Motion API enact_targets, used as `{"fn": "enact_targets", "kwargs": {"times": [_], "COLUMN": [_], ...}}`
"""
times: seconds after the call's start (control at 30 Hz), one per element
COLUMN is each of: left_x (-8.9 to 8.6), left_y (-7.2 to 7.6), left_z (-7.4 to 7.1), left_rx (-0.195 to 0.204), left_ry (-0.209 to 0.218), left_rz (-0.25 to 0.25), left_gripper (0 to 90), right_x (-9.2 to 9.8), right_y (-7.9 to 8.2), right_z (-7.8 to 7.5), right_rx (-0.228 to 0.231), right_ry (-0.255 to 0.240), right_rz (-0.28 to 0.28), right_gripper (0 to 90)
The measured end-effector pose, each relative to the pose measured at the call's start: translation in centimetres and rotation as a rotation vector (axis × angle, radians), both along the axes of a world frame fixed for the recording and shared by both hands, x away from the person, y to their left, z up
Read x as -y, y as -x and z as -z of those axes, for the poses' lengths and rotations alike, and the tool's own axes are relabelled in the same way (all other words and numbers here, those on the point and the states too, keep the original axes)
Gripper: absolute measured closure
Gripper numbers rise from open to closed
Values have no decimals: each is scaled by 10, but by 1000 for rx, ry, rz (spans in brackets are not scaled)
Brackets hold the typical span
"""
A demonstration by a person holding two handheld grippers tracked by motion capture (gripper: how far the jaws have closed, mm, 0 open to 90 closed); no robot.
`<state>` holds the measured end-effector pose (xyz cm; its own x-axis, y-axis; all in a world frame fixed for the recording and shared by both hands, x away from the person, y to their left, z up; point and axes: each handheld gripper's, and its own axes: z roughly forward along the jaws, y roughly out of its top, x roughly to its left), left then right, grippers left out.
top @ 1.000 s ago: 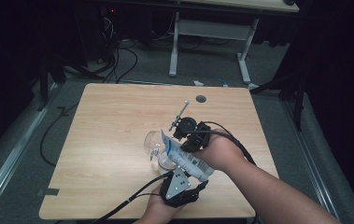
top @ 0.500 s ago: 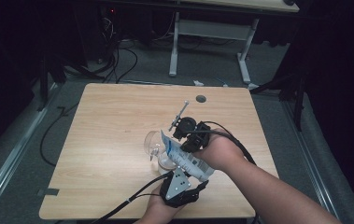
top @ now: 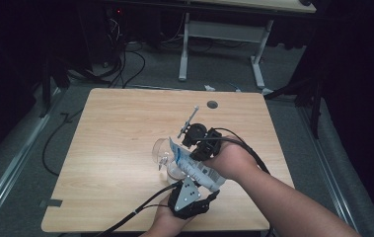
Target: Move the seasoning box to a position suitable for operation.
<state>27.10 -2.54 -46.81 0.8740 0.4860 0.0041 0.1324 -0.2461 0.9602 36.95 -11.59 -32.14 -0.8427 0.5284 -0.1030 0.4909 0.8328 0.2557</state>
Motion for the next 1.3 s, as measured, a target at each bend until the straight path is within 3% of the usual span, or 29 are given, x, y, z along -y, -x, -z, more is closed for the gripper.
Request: {"fn": "enact_targets", "kwargs": {"times": [1.3], "left_x": [-1], "left_y": [-2], "left_z": [-4], "left_rx": [11], "left_ry": [14], "left_rz": [-11], "left_gripper": [528], "right_x": [-4], "right_y": [-3], "right_z": [-2], "right_rx": [9], "right_ry": [7], "right_rz": [-14], "right_gripper": [900]}}
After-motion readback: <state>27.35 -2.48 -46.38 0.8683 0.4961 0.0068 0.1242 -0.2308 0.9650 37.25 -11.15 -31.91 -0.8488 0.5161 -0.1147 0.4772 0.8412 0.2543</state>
